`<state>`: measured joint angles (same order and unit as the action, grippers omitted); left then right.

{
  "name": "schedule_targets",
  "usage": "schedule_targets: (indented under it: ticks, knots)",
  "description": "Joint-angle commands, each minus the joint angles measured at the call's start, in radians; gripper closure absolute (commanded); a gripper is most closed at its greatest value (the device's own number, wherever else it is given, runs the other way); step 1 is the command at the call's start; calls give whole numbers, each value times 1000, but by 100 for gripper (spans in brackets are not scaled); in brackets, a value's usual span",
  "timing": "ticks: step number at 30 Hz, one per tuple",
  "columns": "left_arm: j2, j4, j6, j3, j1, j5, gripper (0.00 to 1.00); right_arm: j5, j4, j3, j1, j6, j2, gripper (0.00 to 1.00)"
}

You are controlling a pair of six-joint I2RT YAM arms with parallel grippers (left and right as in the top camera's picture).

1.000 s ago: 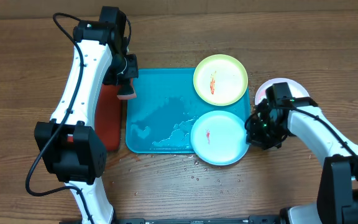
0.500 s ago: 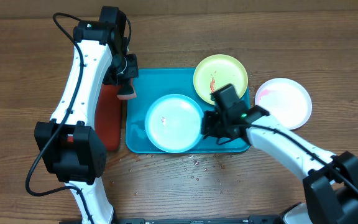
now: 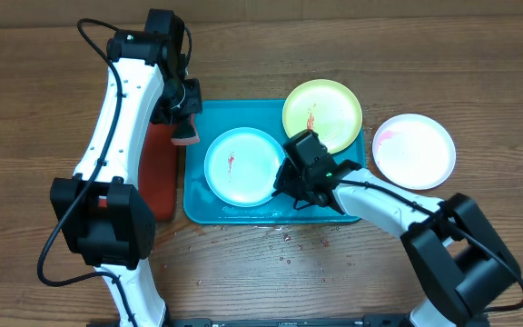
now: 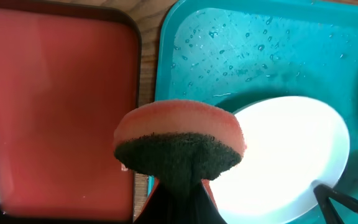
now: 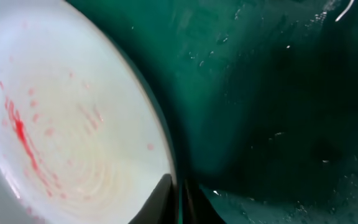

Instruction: Clean dirty plates on tray and stack at the side

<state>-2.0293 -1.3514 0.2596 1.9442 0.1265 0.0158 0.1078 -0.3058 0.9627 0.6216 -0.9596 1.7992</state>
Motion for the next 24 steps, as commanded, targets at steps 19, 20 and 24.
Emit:
schedule_targets:
  ticks: [19,20,24]
  knots:
    - [2,24,3,14,12,30,96,-79,14,102,-50,424,43,67]
    - [2,24,3,14,14,30,96,-74,14,103,-50,430,43,67]
    - [2,26,3,14,19,30,96,-53,11,104,-50,433,45,68]
